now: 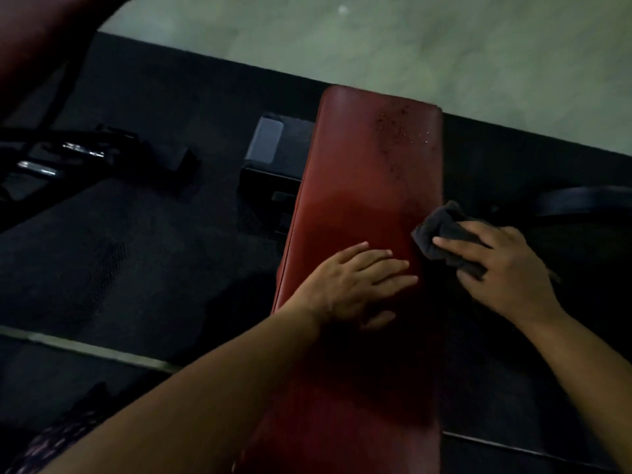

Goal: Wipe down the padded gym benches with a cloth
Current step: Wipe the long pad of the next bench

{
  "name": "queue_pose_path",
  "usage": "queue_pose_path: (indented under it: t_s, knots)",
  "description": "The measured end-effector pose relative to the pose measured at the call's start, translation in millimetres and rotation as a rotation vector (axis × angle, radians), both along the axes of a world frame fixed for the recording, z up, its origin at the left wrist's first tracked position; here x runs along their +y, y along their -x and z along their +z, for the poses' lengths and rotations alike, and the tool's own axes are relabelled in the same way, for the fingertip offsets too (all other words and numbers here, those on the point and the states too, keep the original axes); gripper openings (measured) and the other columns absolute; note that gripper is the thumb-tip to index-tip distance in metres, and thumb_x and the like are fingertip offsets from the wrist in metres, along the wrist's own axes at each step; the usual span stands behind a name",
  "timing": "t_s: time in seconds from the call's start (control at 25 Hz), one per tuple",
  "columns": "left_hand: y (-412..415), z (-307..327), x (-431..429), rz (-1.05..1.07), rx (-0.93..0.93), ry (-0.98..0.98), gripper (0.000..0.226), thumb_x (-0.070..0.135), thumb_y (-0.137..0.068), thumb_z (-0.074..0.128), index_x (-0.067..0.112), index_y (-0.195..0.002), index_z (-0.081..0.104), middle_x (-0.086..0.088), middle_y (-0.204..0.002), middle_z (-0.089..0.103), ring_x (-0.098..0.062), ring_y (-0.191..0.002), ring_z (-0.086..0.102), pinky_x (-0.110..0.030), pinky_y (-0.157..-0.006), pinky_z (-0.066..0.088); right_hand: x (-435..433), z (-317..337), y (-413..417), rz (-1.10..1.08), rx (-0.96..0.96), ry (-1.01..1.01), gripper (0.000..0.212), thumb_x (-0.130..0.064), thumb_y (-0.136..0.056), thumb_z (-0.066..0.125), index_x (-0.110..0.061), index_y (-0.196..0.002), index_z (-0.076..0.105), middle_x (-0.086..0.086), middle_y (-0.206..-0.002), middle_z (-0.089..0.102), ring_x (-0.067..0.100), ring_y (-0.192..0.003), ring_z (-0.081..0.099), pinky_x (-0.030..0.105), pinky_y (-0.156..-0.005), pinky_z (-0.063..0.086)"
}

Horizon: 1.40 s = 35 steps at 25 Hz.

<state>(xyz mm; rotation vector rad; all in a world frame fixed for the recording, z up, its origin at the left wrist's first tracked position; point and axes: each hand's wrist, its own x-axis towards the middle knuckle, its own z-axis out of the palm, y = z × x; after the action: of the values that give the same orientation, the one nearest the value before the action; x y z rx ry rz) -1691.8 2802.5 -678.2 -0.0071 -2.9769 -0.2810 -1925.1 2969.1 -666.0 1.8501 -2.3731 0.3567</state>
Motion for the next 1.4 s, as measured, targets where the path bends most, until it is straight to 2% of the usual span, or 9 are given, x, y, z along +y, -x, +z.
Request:
queue_pose_path:
  t_s: [0.12, 0.28, 0.44, 0.56, 0.84, 1.04, 1.2, 1.28, 1.4]
  knots:
    - [8.8, -21.3, -11.6, -0.004, -0.031, -0.05, 0.05, 0.048, -0.092, 0.04, 0.031, -0.135, 0.059, 0.006, -0.137, 0.059, -0.019, -0.13, 0.051, -0.039, -0.114, 0.031, -23.2, -5.6, 2.0, -0.019, -0.015, -0.061, 0.063, -0.038, -0.084, 0.047, -0.049, -0.143, 0.031, 0.006, -0.144, 0.044, 0.045, -0.112, 0.051, 0.049, -0.096, 0.042]
    - [7.4, -26.9, -9.8, 0.004, 0.034, -0.052, 0.047, 0.046, -0.092, 0.042, 0.03, -0.13, 0.064, 0.005, -0.134, 0.061, -0.02, -0.127, 0.053, -0.036, -0.115, 0.027, -93.0, 5.9, -1.1, 0.269, 0.093, -0.212, 0.068, -0.024, -0.083, 0.063, -0.051, -0.139, 0.037, 0.007, -0.148, 0.04, 0.048, -0.121, 0.042, 0.061, -0.087, 0.048]
    - [7.1, -31.1, -13.2, 0.0, 0.11, -0.074, 0.046, 0.044, -0.094, 0.043, 0.032, -0.135, 0.059, 0.006, -0.138, 0.058, -0.02, -0.131, 0.049, -0.035, -0.116, 0.02, -191.1, 30.5, -57.9, 0.424, 0.132, -0.41, 0.066, -0.023, -0.091, 0.057, -0.059, -0.14, 0.032, -0.007, -0.159, 0.02, 0.036, -0.14, 0.023, 0.052, -0.101, 0.039]
    - [4.4, -22.4, -10.6, 0.002, 0.091, -0.039, 0.047, 0.042, -0.093, 0.042, 0.031, -0.137, 0.056, 0.005, -0.137, 0.059, -0.017, -0.132, 0.038, -0.033, -0.116, 0.014, -228.6, 30.5, -97.5, 0.515, 0.182, -0.37, 0.057, -0.024, -0.096, 0.049, -0.057, -0.14, 0.035, -0.009, -0.158, 0.021, 0.033, -0.138, 0.027, 0.047, -0.1, 0.038]
    - [5.8, -29.7, -10.4, 0.047, 0.092, -0.042, 0.049, 0.042, -0.091, 0.046, 0.027, -0.136, 0.058, 0.002, -0.139, 0.057, -0.021, -0.135, 0.043, -0.038, -0.116, 0.026, -140.8, 15.4, -19.6, 0.088, -0.067, -0.123, 0.048, -0.021, -0.078, 0.069, -0.037, -0.124, 0.064, 0.004, -0.137, 0.052, 0.037, -0.107, 0.054, 0.048, -0.082, 0.053]
    - [20.3, -9.1, -18.4, 0.239, -0.011, -0.169, 0.068, 0.052, -0.085, 0.042, 0.036, -0.15, 0.031, 0.005, -0.162, 0.021, -0.016, -0.149, 0.014, -0.044, -0.12, 0.008, -61.4, -13.3, 14.6, -0.293, -0.085, -0.02, 0.054, -0.011, -0.074, 0.074, -0.034, -0.123, 0.066, 0.009, -0.132, 0.055, 0.044, -0.105, 0.055, 0.053, -0.08, 0.054]
    - [63.1, 5.9, -47.9, 0.441, -0.036, -0.176, 0.071, 0.055, -0.089, 0.017, 0.029, -0.155, 0.024, 0.004, -0.164, 0.008, -0.014, -0.151, 0.001, -0.033, -0.119, -0.01, -95.9, 5.1, 33.2, -0.319, -0.064, -0.101, 0.05, -0.018, -0.082, 0.068, -0.042, -0.126, 0.062, 0.002, -0.139, 0.05, 0.039, -0.112, 0.051, 0.049, -0.084, 0.052]
    - [61.7, -6.9, -51.7, 0.446, -0.069, -0.165, 0.069, 0.053, -0.09, 0.014, 0.029, -0.153, 0.029, -0.001, -0.163, 0.018, -0.017, -0.151, 0.011, -0.032, -0.119, -0.004, -120.3, 13.2, 41.1, -0.295, -0.046, -0.139, 0.045, -0.022, -0.087, 0.062, -0.046, -0.125, 0.06, -0.003, -0.141, 0.048, 0.032, -0.112, 0.052, 0.043, -0.083, 0.05]
    - [58.3, -23.0, -56.5, 0.453, -0.026, -0.07, 0.054, 0.046, -0.093, 0.033, 0.027, -0.141, 0.049, -0.007, -0.151, 0.044, -0.024, -0.142, 0.036, -0.041, -0.116, 0.018, -166.2, 24.4, 43.9, -0.092, -0.043, -0.155, 0.044, -0.024, -0.087, 0.059, -0.048, -0.125, 0.059, -0.006, -0.14, 0.049, 0.028, -0.111, 0.052, 0.04, -0.085, 0.046]
